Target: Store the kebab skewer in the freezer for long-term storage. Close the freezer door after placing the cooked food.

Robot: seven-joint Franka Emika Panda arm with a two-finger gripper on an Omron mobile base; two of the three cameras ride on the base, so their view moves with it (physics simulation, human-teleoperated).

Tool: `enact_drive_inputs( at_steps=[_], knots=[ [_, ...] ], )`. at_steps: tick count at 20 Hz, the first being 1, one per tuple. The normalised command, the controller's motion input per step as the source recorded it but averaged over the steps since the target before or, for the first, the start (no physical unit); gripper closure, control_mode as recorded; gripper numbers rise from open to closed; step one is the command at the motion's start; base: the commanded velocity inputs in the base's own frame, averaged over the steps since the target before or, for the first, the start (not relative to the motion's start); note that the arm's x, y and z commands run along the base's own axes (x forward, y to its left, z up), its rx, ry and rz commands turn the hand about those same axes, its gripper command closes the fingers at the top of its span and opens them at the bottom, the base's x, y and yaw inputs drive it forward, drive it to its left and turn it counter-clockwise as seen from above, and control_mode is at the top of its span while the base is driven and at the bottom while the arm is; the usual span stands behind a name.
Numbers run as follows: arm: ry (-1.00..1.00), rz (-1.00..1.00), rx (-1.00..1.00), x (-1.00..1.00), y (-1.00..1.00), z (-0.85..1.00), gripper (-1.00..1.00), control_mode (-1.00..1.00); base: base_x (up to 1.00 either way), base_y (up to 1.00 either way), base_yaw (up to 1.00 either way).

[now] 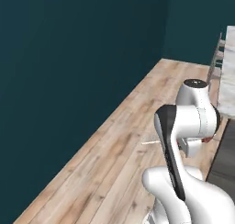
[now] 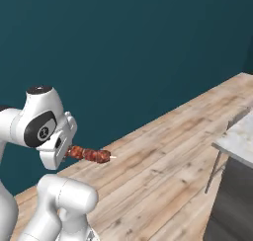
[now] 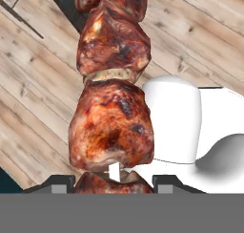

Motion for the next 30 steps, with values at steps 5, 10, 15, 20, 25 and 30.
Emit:
enact_drive_inputs(
  at_steps=[5,10,15,20,25,30],
  knots=[
    [0.00,0.00,0.00,0.00,0.00,0.00,1.00,1.00,0.03,-0.63,-0.78],
    [0.00,0.00,0.00,0.00,0.00,0.00,1.00,1.00,0.00,-0.58,-0.83],
    [0.00,0.00,0.00,0.00,0.00,0.00,1.00,1.00,0.01,-0.48,-0.80],
    [0.00,0.00,0.00,0.00,0.00,0.00,1.00,1.00,0.25,-0.33,-0.71],
    [0.00,0.00,0.00,0.00,0.00,0.00,1.00,1.00,0.98,0.19,-0.47],
    [0.00,0.00,0.00,0.00,0.00,0.00,1.00,1.00,0.95,0.00,-0.40]
  ],
)
